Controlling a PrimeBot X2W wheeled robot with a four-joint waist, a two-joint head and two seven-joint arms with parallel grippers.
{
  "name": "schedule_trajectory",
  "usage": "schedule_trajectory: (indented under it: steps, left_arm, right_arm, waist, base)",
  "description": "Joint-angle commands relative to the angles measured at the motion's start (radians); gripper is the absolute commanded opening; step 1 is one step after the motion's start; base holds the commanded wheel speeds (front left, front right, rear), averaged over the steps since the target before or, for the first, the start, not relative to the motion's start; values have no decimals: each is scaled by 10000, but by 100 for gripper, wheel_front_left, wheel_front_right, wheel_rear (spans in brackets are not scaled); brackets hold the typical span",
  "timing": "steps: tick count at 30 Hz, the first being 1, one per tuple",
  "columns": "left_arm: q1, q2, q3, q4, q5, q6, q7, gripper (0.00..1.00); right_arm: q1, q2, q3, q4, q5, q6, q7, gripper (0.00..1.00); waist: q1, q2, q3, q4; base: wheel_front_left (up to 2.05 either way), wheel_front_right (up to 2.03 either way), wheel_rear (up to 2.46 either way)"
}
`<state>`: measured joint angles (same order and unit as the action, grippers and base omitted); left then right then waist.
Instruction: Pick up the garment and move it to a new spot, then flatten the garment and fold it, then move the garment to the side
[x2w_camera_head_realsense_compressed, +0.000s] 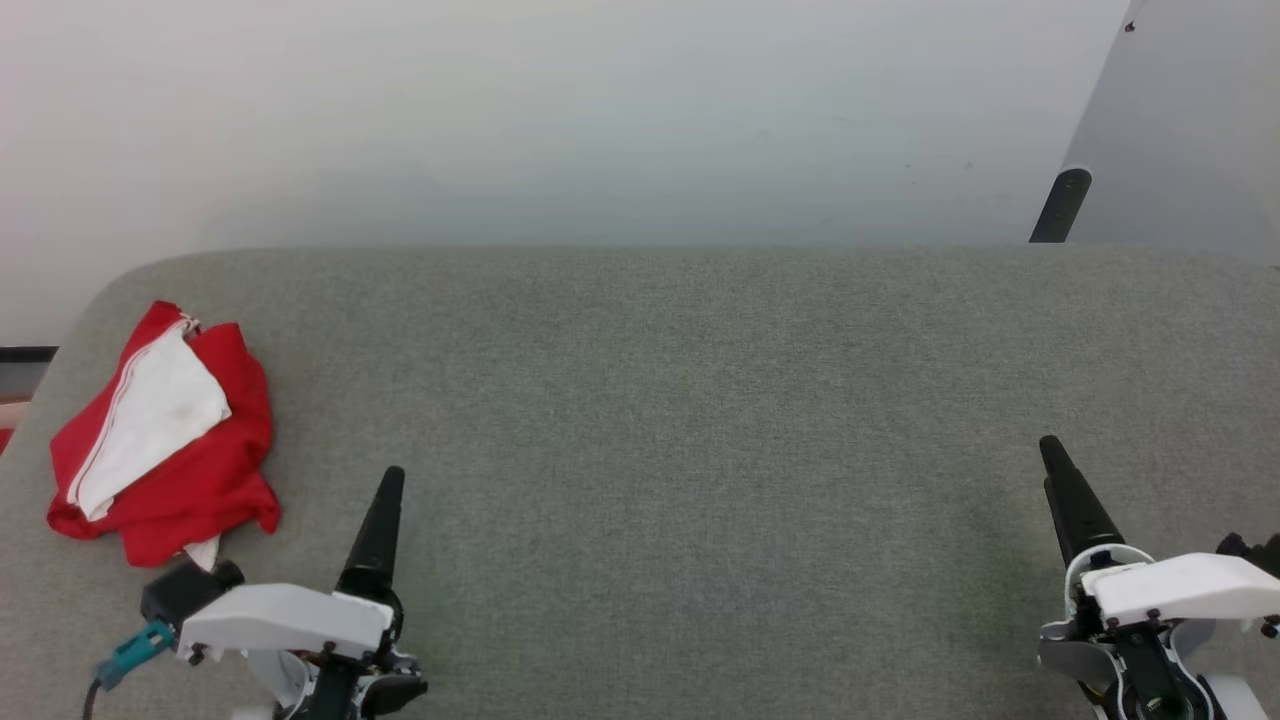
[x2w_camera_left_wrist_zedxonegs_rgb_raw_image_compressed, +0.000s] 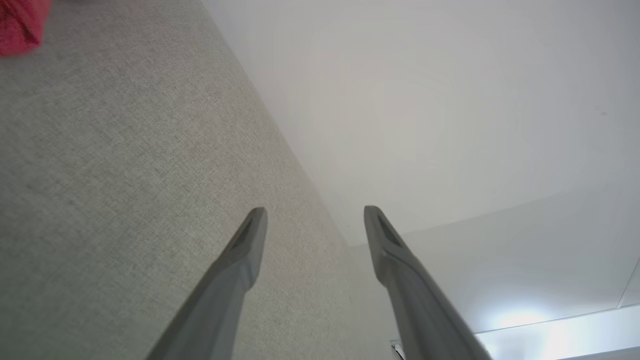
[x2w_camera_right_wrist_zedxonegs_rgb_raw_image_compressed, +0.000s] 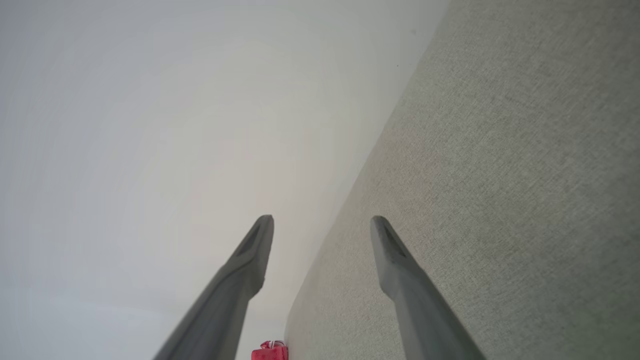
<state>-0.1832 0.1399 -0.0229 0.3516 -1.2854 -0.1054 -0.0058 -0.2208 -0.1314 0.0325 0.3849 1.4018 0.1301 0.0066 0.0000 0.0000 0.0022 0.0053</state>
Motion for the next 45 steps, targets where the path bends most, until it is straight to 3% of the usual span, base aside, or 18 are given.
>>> schedule_trajectory:
  steps: [1, 12, 29, 45]
  left_arm:
    - [-322, 131, -95, -89, 398, 56, -93, 100]
    - [-433, 460, -417, -138, 2624, 330, -507, 100]
    - [-750, 873, -934, 22, 5624, 489, -1059, 100]
    - [-1001, 1083, -1168, 134, 7492, 442, -1495, 100]
  right_arm:
    - [-409, -156, 163, -15, -338, 2, -117, 100]
    - [-1040, -516, 819, 643, -2667, 3, -629, 100]
    - [-1532, -608, 701, 1211, -6297, 5, -1181, 100]
    - [-1856, -578, 471, 1553, -8719, 6, -1625, 100]
  waist:
    - [0, 0, -2, 2]
    - [0, 0, -21, 22]
    - [0, 0, -50, 57]
    - [0, 0, -95, 76]
  base:
    - [0, 0, 0]
    - [0, 0, 0]
    - [0, 0, 0]
    - [0, 0, 0]
